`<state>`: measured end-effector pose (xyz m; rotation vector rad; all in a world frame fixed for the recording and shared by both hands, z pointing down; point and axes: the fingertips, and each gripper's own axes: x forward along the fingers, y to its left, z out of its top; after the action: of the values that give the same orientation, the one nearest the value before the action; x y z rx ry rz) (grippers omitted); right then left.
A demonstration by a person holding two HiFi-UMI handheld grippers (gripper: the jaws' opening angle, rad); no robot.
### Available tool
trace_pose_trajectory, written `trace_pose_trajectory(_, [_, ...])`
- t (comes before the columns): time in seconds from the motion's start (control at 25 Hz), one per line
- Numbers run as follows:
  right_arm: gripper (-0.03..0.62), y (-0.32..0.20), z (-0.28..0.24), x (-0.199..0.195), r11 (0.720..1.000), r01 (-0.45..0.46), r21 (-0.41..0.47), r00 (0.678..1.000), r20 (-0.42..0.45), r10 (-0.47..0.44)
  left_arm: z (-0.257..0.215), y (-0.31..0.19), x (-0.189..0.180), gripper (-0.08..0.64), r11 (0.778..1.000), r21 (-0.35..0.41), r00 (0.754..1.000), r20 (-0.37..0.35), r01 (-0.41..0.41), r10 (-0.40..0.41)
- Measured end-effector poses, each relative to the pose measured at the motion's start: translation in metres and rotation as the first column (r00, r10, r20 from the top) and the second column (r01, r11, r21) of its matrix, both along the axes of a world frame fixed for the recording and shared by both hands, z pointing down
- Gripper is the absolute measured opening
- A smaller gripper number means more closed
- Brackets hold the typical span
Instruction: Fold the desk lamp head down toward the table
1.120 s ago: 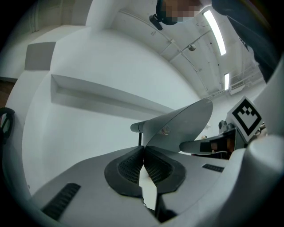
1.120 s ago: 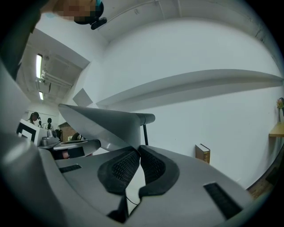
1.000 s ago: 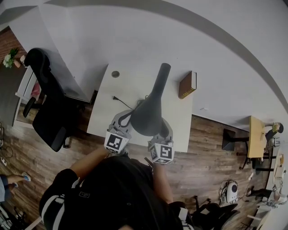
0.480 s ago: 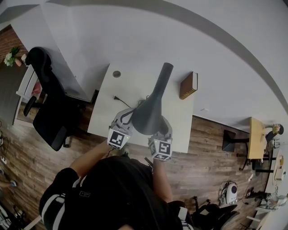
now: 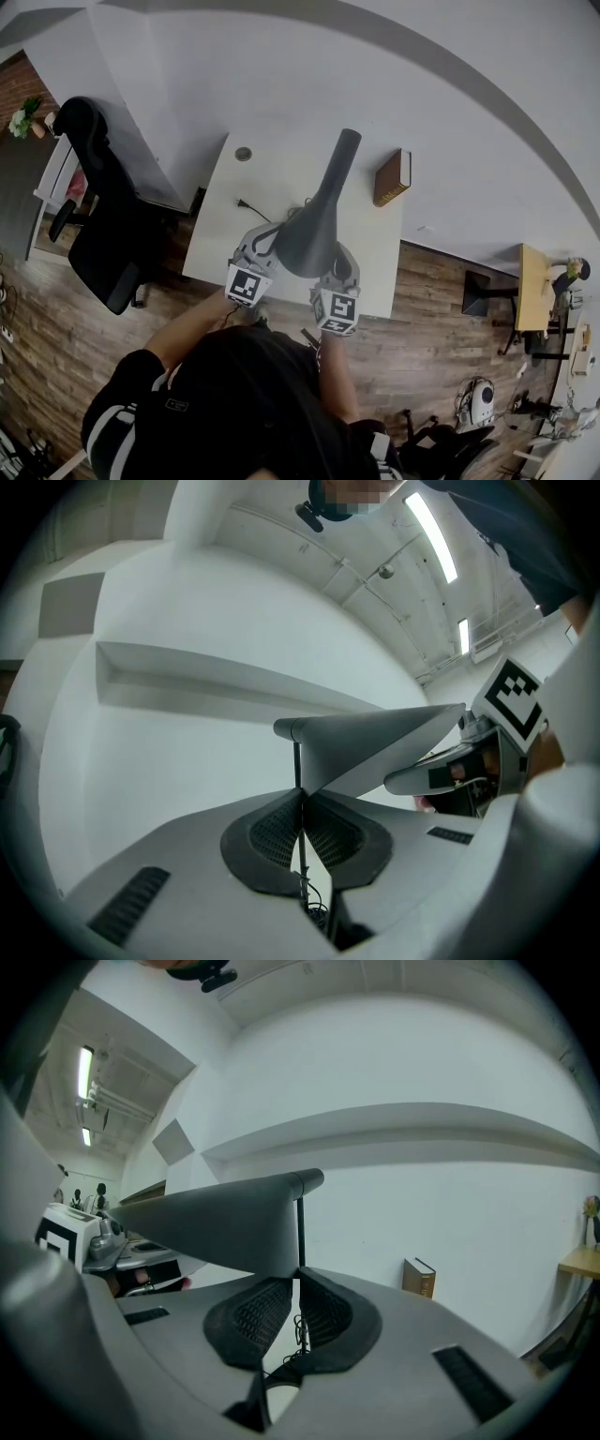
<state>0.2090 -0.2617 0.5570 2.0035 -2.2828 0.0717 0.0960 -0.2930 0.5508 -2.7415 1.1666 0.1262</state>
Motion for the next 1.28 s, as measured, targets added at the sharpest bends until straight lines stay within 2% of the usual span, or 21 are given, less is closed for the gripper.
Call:
trace_pose_trajectory(0.16, [0.112, 0.017, 0.006, -0.007, 0.998, 0.036, -0.048, 0.995, -0.087, -0.04, 0.0, -0.001, 0.0, 0.028, 1.0, -0.001, 1.0, -0.003, 0.003, -0.003])
trace_pose_trajectory(0.44, [0.13, 0.058, 0.001, -0.011, 0.998, 0.023, -0.054, 0.954, -0.299, -0.038, 0.009, -0.002, 0.0, 0.028, 1.0, -0.005, 1.0, 0.013, -0.003, 0.003])
trace_pose_trajectory(0.52, [0.137, 0.062, -0.007, -0.014, 0.999, 0.028, -0.028, 0.924, -0.379, -0.037, 0.008, -0.003, 0.0, 0.028, 1.0, -0.003, 1.0, 0.012, -0.004, 0.004])
trace_pose_trajectory(0.64, [0.141, 0.064, -0.017, -0.022, 0.999, 0.036, -0.013, 0.863, -0.504, -0.037, 0.009, -0.004, 0.0, 0.028, 1.0, -0.009, 1.0, 0.013, -0.001, 0.001])
trace_pose_trajectory(0.8, [0.141, 0.06, -0.026, -0.034, 0.998, 0.056, 0.004, 0.797, -0.603, -0.043, 0.011, -0.005, 0.001, 0.028, 1.0, -0.011, 1.0, 0.015, 0.004, -0.004])
trace_pose_trajectory(0.92, [0.126, 0.057, -0.026, -0.039, 0.997, 0.074, 0.006, 0.758, -0.65, -0.052, 0.011, -0.005, 0.002, 0.028, 1.0, -0.013, 1.0, 0.019, 0.002, -0.002])
trace_pose_trajectory(1.12, [0.094, 0.058, -0.024, -0.042, 0.997, 0.073, 0.016, 0.731, -0.681, -0.043, 0.011, -0.004, 0.002, 0.028, 1.0, -0.002, 0.999, 0.049, -0.006, 0.006])
trace_pose_trajectory(1.2, [0.089, 0.058, -0.023, -0.041, 0.997, 0.07, 0.016, 0.72, -0.693, -0.039, 0.016, -0.005, 0.002, 0.029, 1.0, -0.018, 0.997, 0.083, -0.002, 0.004])
trace_pose_trajectory(1.28, [0.087, 0.057, -0.024, -0.04, 0.998, 0.069, 0.013, 0.714, -0.699, -0.041, 0.032, -0.002, 0.0, 0.028, 0.998, -0.066, 0.991, 0.136, -0.001, 0.01])
